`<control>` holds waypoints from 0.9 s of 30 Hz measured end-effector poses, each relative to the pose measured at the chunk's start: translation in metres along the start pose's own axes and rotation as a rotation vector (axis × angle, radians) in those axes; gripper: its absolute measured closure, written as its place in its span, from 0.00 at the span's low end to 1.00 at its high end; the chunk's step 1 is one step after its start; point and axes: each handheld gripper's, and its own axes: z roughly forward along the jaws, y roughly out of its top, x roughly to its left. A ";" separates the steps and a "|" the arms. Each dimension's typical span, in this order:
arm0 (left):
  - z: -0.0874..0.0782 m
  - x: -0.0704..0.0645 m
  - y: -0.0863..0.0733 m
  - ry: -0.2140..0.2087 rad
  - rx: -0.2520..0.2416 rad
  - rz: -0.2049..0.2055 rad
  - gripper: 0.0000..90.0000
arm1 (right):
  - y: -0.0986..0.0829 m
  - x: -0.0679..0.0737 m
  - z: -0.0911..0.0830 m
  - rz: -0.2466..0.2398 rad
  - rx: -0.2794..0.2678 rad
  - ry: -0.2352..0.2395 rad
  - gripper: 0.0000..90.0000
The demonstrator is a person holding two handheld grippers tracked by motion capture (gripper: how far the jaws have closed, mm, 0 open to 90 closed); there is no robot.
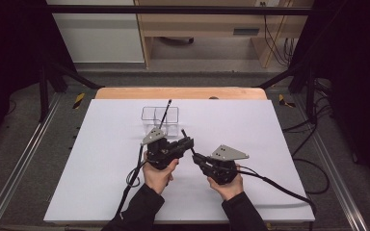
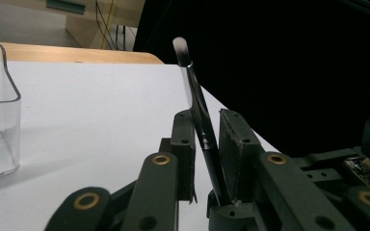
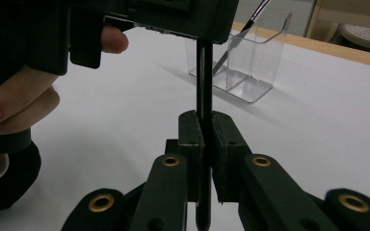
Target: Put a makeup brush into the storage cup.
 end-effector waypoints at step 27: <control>-0.004 -0.009 -0.002 -0.028 -0.040 0.019 0.92 | -0.001 0.002 0.001 0.019 -0.023 0.023 0.93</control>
